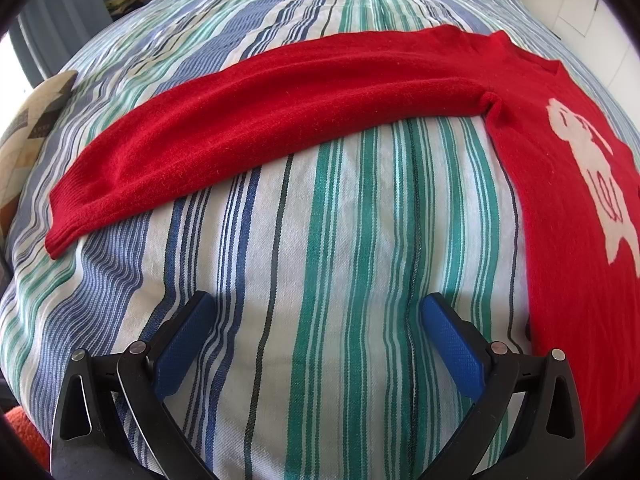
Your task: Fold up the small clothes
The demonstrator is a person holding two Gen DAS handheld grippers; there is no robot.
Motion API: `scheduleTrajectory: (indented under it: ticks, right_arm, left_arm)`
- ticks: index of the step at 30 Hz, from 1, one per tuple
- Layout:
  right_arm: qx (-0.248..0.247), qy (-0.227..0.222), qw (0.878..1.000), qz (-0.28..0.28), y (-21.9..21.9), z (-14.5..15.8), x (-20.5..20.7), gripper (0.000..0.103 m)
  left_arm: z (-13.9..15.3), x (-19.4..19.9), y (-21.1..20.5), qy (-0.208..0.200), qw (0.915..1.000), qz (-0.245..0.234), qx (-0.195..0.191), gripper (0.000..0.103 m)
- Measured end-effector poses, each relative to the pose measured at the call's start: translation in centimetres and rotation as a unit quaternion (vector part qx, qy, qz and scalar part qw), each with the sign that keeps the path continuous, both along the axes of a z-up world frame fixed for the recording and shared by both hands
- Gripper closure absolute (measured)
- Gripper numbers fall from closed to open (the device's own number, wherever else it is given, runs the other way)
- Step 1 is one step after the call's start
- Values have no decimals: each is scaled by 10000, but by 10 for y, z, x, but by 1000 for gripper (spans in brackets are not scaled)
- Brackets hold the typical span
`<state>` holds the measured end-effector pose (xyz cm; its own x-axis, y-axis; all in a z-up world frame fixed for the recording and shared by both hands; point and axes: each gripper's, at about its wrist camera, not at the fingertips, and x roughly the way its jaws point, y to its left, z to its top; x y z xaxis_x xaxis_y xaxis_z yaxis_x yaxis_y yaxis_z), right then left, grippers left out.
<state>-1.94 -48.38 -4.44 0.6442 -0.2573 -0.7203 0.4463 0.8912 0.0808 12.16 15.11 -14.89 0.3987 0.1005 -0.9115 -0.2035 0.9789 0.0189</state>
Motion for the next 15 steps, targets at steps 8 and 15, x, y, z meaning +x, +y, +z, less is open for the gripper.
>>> scheduleTrajectory:
  ticks: [8, 15]
  right_arm:
    - [568, 430, 9962, 504, -1, -10, 24, 24]
    - [2437, -1007, 9642, -294, -78, 25, 48, 24]
  left_arm:
    - [-1, -2, -1, -80, 9999, -61, 44, 0]
    - [-1, -4, -6, -190, 9997, -92, 159, 0]
